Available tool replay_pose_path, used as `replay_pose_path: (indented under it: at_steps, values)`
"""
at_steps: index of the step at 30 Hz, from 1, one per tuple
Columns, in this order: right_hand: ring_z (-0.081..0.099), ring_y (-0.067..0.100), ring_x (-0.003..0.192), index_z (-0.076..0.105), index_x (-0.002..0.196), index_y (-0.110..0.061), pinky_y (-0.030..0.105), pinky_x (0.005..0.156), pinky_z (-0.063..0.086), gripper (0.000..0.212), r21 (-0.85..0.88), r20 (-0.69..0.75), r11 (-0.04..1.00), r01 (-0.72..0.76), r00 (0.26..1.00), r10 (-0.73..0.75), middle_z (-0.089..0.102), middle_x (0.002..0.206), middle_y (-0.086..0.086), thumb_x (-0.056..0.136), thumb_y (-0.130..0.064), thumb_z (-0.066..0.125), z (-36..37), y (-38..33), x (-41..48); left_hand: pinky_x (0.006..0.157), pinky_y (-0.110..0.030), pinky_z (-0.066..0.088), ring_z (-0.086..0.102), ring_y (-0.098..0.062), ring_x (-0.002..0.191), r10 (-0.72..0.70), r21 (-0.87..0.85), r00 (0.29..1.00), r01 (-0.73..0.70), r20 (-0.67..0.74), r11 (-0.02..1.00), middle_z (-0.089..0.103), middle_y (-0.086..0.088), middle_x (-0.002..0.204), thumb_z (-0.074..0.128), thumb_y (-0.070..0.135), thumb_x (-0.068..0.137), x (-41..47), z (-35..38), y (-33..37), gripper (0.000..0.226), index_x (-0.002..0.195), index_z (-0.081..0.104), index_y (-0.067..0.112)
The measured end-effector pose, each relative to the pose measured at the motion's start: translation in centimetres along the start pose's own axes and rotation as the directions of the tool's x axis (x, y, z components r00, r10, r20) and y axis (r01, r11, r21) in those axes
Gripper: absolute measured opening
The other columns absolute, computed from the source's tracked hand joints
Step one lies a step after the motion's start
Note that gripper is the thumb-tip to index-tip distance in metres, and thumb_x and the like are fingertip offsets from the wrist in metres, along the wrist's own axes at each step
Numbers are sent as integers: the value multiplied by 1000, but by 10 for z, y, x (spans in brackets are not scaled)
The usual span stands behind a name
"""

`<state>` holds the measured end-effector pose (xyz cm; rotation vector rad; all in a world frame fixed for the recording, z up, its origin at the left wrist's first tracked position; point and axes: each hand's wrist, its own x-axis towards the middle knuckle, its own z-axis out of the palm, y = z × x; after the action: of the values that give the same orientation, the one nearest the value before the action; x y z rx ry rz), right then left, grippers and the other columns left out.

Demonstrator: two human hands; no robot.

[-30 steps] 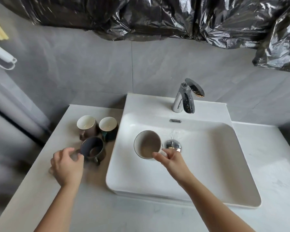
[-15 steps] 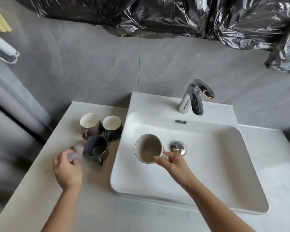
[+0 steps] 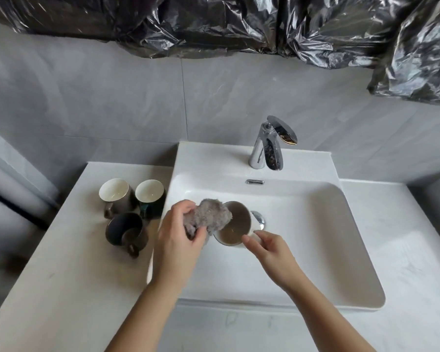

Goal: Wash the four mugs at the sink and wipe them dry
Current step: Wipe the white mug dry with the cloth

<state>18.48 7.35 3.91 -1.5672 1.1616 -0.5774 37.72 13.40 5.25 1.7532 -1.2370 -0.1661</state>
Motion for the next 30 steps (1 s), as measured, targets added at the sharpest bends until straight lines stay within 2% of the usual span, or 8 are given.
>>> replay_pose_path:
  at_steps: [3,6,10,13,18,24,27,30]
  values:
    - [20,9,55,29,64,-16,20,48,20,46,-56,8,998,22,1000,-21,23,58,-11,98,-26,59,-12,4,-3,78,-25,38,61,-20,87,191,105,953,-221,236,970,66,2,92,80,8,66,2,40,12,37,97,61,18]
    - [22,6,53,33,65,-13,19,48,22,44,-100,9,995,22,1000,-21,24,56,-13,99,-24,58,-26,10,-4,99,-36,28,63,-13,101,371,98,815,-456,445,885,70,12,101,58,29,84,8,58,11,21,102,67,24]
    - [25,6,53,37,65,-7,18,50,26,43,-131,19,991,5,1000,-2,26,58,-12,98,-24,59,-46,19,-3,117,-56,-6,32,-5,139,278,74,458,-614,845,786,40,10,150,45,42,86,22,58,3,64,147,32,28]
    - [25,6,53,36,64,-12,19,49,24,43,-150,44,989,16,999,-10,27,56,-12,98,-25,60,-52,24,3,114,-63,-2,21,-13,145,235,85,271,-803,933,589,25,3,156,60,45,83,27,75,0,87,151,13,21]
    - [26,6,52,31,62,-17,18,50,25,46,-144,116,990,14,993,2,30,52,-14,99,-25,58,-53,28,10,93,-49,47,63,-28,99,508,83,362,-867,782,491,66,-2,92,57,28,83,22,104,-1,22,100,60,14]
    - [57,7,73,56,81,-25,25,67,45,36,129,-37,986,-107,993,112,58,91,-3,81,-60,64,-75,33,21,100,-59,41,63,-21,76,591,97,400,-874,700,476,62,1,79,53,25,78,24,107,0,20,94,60,14]
    - [67,25,103,57,125,-34,40,79,57,65,514,214,736,-441,897,387,60,128,5,72,-71,66,-81,38,32,109,-62,30,63,-19,76,578,98,380,-884,723,458,63,0,84,44,31,86,25,104,7,25,99,58,14]
    - [65,42,111,58,134,-20,39,72,57,87,592,512,532,-606,792,332,64,125,20,65,-70,73,-72,48,36,112,-60,27,62,-17,76,623,68,388,-879,680,473,62,3,86,43,35,91,26,105,8,24,100,54,16]
